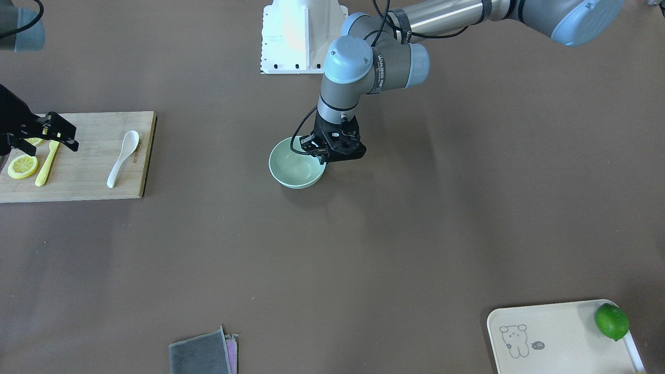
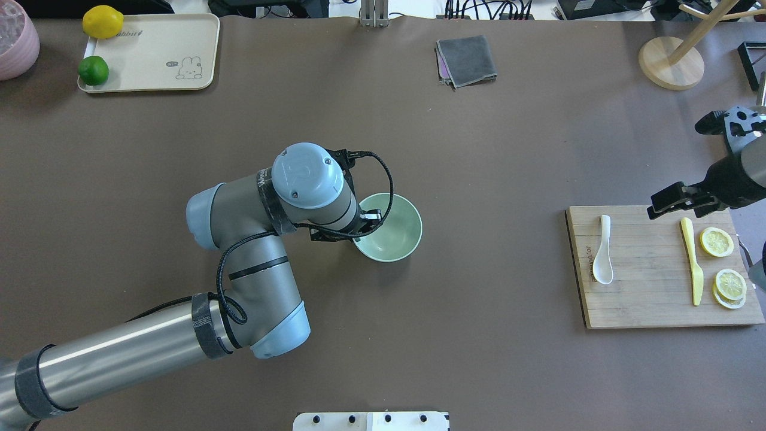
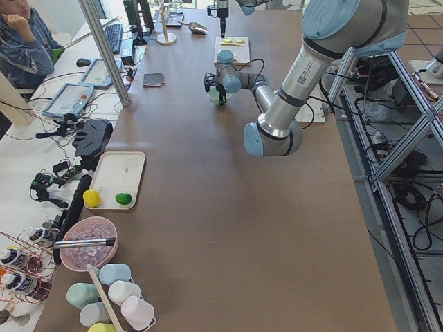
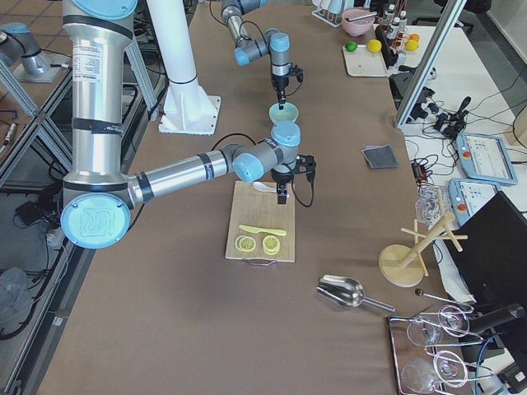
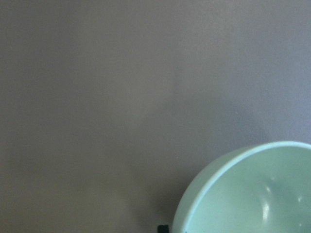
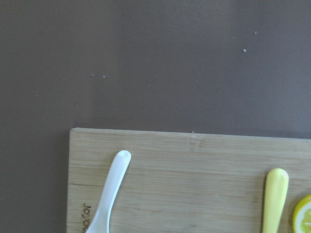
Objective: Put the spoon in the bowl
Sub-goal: 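Grasp the white spoon with the right gripper while the left gripper holds the bowl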
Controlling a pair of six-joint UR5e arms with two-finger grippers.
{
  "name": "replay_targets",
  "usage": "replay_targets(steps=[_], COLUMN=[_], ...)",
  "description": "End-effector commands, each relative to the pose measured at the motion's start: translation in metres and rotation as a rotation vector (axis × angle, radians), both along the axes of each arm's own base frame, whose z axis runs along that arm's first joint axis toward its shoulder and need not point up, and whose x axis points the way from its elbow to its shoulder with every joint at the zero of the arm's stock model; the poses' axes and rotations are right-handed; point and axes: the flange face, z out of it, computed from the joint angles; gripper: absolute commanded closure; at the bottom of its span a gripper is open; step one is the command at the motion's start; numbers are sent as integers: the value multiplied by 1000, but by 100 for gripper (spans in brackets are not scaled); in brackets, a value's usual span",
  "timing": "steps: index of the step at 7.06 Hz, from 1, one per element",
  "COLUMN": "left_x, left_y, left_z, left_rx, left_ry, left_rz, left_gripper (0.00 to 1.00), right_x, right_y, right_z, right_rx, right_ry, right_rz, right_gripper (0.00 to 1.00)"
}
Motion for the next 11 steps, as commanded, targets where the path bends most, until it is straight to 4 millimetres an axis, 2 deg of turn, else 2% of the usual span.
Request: replay_targets(steps=[1,2,3,4,5,7,10,11], left_x=[0,0,-1,-5,-15,-59,-69,-76], left_y=[0,1,1,3,3,12,9,6], left_z=[2,2,6,10,-1,-9,-9,-3], left_rx=[1,1,-2,-5,5,9,5,4], left_ry=[0,0,-6,-8,11,15,7,2], left_rz=[3,3,3,2,-9,-21,-32,-40], left_gripper=[100,100,100,60,7,3,3,3], right_x=[-46,-56,-63,-74,-79,-91,-106,-108], right_y=[-1,-6,-6,-13,-14,-8,-1,1], right_z=[-12,-9,-1,9,12,9,11,11], right_rx=[-57,-65,-70,-61,-67,-117,-113,-114], right_ry=[-4,7,6,-1,-7,-8,18,19], right_rz=[2,8,4,-3,5,29,34,31], right_gripper=[6,10,10,11,14,18,24,31])
